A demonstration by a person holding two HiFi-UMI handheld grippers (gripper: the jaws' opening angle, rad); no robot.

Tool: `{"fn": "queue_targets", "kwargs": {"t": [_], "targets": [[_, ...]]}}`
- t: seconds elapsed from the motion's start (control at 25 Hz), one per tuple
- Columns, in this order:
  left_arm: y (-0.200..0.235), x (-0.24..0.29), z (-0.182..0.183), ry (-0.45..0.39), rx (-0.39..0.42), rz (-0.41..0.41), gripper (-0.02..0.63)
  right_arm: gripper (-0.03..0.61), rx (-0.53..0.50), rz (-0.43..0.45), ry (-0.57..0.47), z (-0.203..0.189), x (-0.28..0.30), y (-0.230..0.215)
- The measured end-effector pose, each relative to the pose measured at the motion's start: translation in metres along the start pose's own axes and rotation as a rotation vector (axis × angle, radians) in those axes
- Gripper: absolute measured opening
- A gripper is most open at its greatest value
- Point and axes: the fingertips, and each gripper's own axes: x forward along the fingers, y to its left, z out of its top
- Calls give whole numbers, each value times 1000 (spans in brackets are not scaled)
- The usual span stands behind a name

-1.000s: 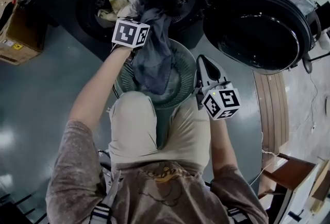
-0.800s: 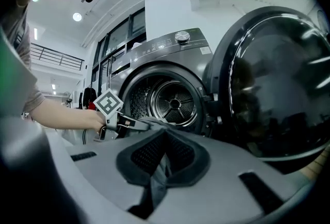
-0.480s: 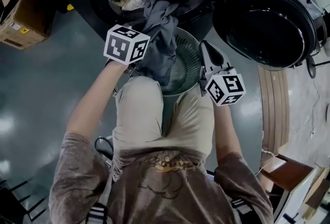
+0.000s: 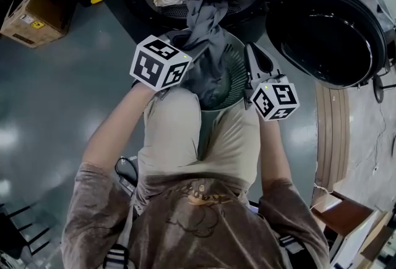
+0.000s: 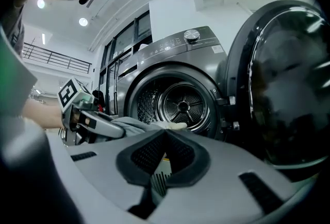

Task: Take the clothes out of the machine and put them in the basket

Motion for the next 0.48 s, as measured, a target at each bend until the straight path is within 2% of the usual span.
{"fn": "queue_targets", "kwargs": {"t": [0.08, 0.16, 0.24, 0.48], "targets": [[-1, 1, -7, 17, 4, -16, 116, -5, 0, 7, 4, -1, 2, 3], [1, 1, -8, 19, 10, -15, 206, -5, 0, 9, 7, -3, 3, 3], [6, 1, -5, 5, 14, -7, 266, -5, 2, 6, 10, -5, 4, 1], [50, 21, 9, -24, 16, 54, 335, -5, 6, -4, 19, -8, 5, -3]]}}
